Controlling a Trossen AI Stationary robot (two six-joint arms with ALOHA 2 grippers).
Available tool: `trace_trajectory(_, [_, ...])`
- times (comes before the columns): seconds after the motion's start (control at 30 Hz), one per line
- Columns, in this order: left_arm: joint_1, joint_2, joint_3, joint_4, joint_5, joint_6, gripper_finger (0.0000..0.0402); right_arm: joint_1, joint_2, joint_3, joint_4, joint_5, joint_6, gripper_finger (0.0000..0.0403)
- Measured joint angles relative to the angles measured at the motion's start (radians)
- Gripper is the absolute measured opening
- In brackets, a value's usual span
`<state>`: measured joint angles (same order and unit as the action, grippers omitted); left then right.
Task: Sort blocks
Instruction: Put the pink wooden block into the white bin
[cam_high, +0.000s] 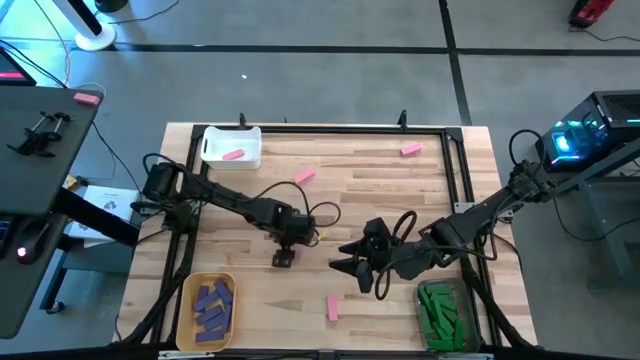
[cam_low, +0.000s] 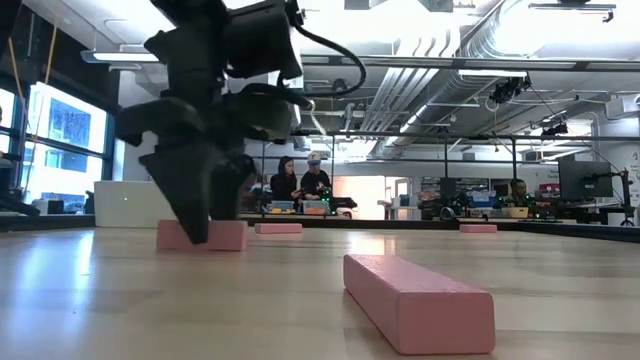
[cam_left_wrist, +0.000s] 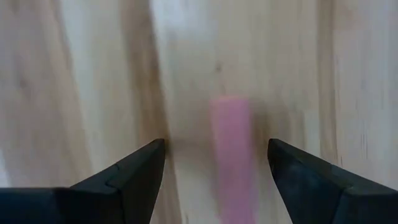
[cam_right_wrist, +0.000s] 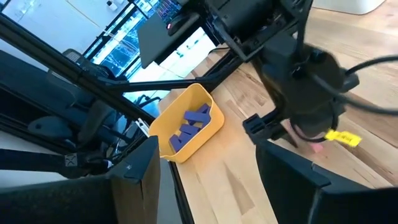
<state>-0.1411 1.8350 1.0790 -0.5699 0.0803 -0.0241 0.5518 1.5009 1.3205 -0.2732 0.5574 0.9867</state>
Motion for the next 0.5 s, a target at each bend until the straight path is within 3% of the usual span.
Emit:
trace_trajectory(0.33, [-0.059,0.044,0.002,-0.007,-0.072,0.059,0.0262,0.000,0.000,0.000,-0.032,0.000,0.000,0.0201])
trace_trajectory(0.4, [-0.059,0.044,0.002,-0.005,-0.072,0.027,0.0235,0.000,0.000,0.000,-0.033,0.000,0.000,0.0201])
trace_trajectory(0.5, [-0.058,0.045,0.001,-0.010,-0.075,-0.011,0.0152,0.000,0.000,0.000,-0.033,0.000,-0.003,0.0201])
